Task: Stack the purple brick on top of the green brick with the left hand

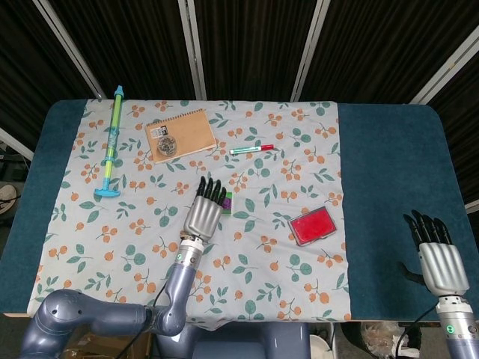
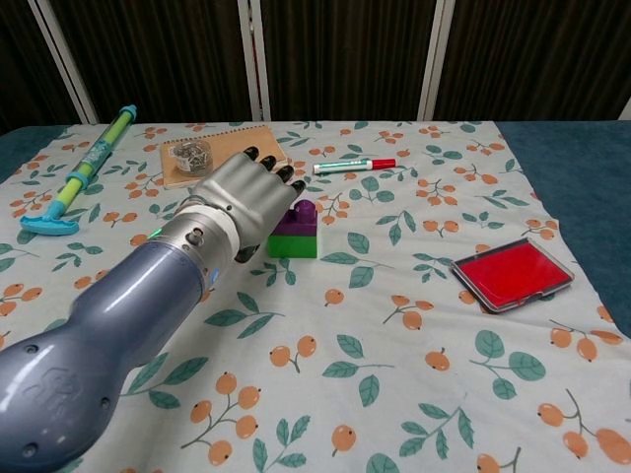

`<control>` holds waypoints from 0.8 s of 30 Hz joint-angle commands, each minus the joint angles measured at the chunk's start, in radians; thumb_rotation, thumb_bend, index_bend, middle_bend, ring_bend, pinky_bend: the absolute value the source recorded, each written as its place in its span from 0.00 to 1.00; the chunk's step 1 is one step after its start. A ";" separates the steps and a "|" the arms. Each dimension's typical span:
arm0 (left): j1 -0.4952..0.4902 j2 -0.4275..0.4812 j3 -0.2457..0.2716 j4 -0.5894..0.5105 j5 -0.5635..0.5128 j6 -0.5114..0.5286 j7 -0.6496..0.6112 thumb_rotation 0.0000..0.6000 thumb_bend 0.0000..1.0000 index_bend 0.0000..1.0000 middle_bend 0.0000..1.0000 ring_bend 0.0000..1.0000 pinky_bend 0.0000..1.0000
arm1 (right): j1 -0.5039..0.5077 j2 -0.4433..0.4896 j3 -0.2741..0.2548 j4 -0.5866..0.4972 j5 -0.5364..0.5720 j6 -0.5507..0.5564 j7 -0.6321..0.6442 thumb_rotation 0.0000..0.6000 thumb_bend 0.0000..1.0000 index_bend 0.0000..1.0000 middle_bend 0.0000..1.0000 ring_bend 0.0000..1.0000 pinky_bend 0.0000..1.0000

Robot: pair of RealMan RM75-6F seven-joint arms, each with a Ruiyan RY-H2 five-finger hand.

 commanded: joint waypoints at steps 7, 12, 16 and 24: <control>0.003 -0.025 0.000 0.051 -0.003 -0.018 0.004 1.00 0.49 0.02 0.00 0.00 0.00 | 0.000 0.001 -0.002 -0.001 -0.001 -0.001 0.002 1.00 0.25 0.06 0.01 0.00 0.00; 0.002 -0.038 -0.001 0.071 -0.001 -0.026 0.008 1.00 0.49 0.02 0.00 0.00 0.00 | 0.000 0.002 0.000 0.001 0.000 -0.001 0.005 1.00 0.25 0.07 0.01 0.00 0.00; 0.002 -0.047 0.001 0.083 0.002 -0.029 0.013 1.00 0.49 0.02 0.00 0.00 0.00 | -0.001 0.003 0.000 0.001 0.000 0.000 0.009 1.00 0.25 0.07 0.01 0.00 0.00; 0.005 -0.061 0.000 0.101 0.008 -0.034 0.019 1.00 0.49 0.01 0.00 0.00 0.00 | -0.002 0.006 -0.001 0.001 -0.003 0.000 0.021 1.00 0.25 0.07 0.01 0.00 0.00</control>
